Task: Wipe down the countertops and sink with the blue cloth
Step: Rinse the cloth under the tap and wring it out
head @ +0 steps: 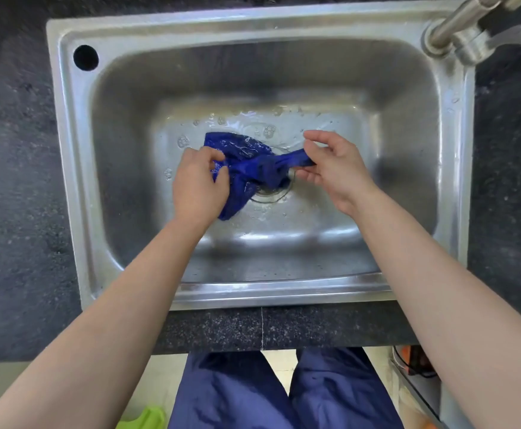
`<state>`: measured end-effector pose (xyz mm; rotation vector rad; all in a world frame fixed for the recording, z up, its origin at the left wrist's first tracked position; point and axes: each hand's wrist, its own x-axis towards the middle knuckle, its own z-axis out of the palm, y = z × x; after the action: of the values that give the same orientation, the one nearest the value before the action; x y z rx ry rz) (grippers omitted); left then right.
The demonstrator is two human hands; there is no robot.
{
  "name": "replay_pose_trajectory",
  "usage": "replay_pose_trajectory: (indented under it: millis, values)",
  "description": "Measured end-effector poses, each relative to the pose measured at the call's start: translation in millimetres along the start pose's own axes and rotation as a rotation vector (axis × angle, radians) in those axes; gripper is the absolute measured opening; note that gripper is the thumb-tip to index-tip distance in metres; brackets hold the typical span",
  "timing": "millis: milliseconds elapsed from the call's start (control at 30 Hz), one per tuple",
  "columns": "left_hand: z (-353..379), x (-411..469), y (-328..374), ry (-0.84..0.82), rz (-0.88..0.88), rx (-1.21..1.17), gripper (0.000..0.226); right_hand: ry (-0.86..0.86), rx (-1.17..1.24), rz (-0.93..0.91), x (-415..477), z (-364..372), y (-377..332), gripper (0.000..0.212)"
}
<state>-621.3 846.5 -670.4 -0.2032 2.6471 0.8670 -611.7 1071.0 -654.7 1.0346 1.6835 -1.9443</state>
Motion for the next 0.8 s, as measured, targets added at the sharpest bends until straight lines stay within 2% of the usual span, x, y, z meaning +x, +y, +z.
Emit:
replay_pose_trajectory:
  millis: [67, 133, 233, 300, 367, 533, 667, 800]
  values:
    - [11.5, -4.2, 9.9, -0.059, 0.055, -0.046, 0.012, 0.194, -0.031, 0.039, 10.3, -8.4, 7.4, 0.015]
    - [28.1, -13.5, 19.6, -0.167, 0.146, -0.019, 0.011, 0.266, 0.031, 0.109, 15.7, -19.4, 11.5, 0.018]
    - [59.2, -20.9, 30.8, -0.263, 0.149, 0.068, 0.030, 0.210, 0.099, 0.146, 14.9, -27.2, 14.3, 0.020]
    - [80.9, -19.1, 35.9, -0.249, 0.066, 0.183, 0.052, 0.173, 0.077, 0.131, 12.1, -28.8, 14.4, 0.018]
    - [96.5, -14.3, 40.4, -0.189, -0.027, 0.254, 0.062, 0.149, 0.060, 0.112, 11.5, -31.8, 15.3, 0.016]
    - [102.1, -5.9, 38.4, -0.154, -0.029, 0.255, 0.029, 0.144, -0.045, 0.098, 15.0, -42.3, 20.7, 0.014]
    - [66.8, -13.8, 18.9, -0.169, -0.005, 0.127, 0.015, 0.390, -0.184, 0.016, 16.9, -47.3, 19.7, 0.013]
    - [3.3, -27.3, 16.7, -0.066, -0.004, 0.027, 0.013, 0.542, -0.076, -0.037, -4.1, -43.2, -1.3, 0.016]
